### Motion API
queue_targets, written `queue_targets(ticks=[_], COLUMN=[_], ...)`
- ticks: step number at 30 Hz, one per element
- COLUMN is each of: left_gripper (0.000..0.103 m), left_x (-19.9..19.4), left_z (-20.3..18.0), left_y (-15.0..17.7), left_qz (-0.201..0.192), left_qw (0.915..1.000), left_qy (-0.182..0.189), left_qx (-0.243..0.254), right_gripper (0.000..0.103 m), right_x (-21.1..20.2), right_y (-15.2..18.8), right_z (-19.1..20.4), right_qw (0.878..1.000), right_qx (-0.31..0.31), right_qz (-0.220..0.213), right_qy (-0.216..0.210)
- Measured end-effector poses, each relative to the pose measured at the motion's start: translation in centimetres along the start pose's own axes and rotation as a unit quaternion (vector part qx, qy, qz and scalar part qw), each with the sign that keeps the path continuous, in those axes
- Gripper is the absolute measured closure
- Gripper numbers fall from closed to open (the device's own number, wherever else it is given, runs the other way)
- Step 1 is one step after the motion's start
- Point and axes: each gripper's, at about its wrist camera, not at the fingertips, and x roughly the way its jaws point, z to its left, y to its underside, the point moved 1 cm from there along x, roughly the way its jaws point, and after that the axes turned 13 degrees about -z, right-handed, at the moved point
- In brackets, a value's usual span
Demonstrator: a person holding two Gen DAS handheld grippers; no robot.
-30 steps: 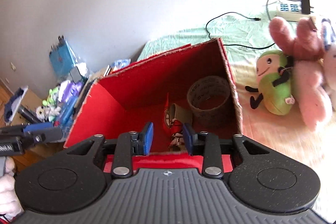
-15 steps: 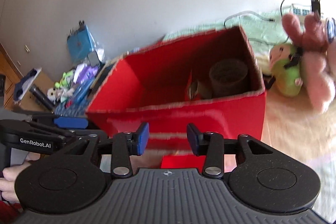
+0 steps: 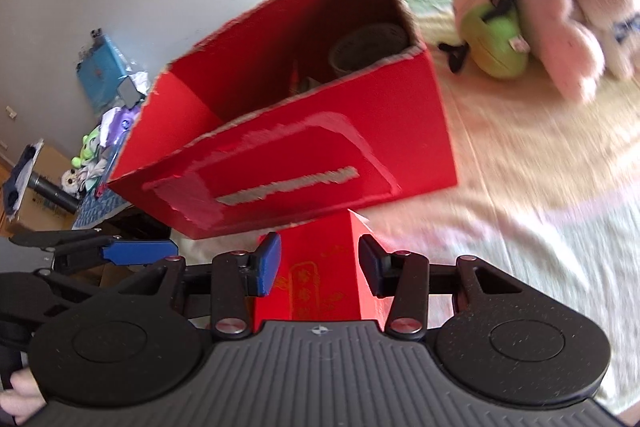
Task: Organize objects
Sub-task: 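Withdraw the right gripper and move it to the red gift packet, then close the right gripper on the red gift packet's edge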
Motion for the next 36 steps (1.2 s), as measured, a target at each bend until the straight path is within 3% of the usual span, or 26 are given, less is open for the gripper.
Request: queue_targets(ticks=[20, 36], left_gripper=[0.024, 0.023], left_x=[2.3, 4.2], left_z=[-2.5, -4.0], left_y=[0.8, 1.3], left_qz=[0.028, 0.06], left_qw=[0.9968, 0.9966], left_qy=[-0.063, -0.035], left_qx=[0.04, 0.043], right_gripper=[0.057, 0.056], right_x=[0.7, 1.0], right_y=[1.2, 1.3], right_z=[-1.8, -3.7], right_qw=[0.999, 0.997], right_qx=[0.021, 0.069], right_qz=[0.03, 0.036], right_qy=[0.007, 0.004])
